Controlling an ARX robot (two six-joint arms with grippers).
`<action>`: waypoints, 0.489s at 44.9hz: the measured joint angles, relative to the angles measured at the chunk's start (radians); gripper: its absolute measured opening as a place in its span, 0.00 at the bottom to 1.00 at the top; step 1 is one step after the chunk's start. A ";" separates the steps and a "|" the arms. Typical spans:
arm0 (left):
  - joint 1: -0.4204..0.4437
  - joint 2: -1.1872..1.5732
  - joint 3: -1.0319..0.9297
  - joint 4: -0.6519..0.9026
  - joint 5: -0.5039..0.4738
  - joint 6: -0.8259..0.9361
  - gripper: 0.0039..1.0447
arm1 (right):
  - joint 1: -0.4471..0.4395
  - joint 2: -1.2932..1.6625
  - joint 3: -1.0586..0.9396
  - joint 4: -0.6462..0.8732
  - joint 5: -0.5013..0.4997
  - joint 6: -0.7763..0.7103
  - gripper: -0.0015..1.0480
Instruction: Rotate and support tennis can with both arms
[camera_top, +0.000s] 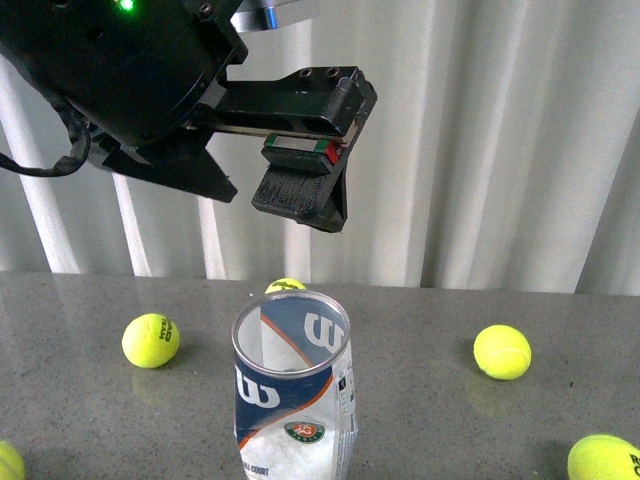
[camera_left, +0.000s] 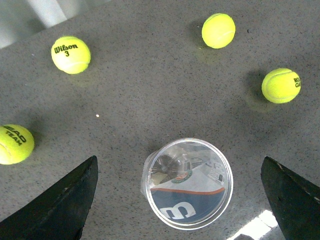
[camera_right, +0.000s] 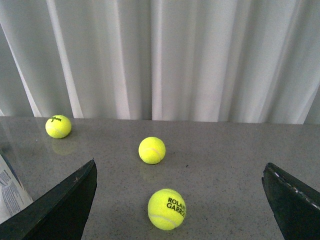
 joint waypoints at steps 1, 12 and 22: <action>0.000 0.000 -0.002 0.000 0.000 -0.014 0.94 | 0.000 0.000 0.000 0.000 0.000 0.000 0.93; -0.021 -0.033 -0.109 0.226 -0.179 -0.070 0.87 | 0.000 0.000 0.000 0.000 0.000 0.000 0.93; 0.047 -0.217 -0.579 1.034 -0.481 -0.092 0.56 | 0.000 0.000 0.000 0.000 0.002 0.000 0.93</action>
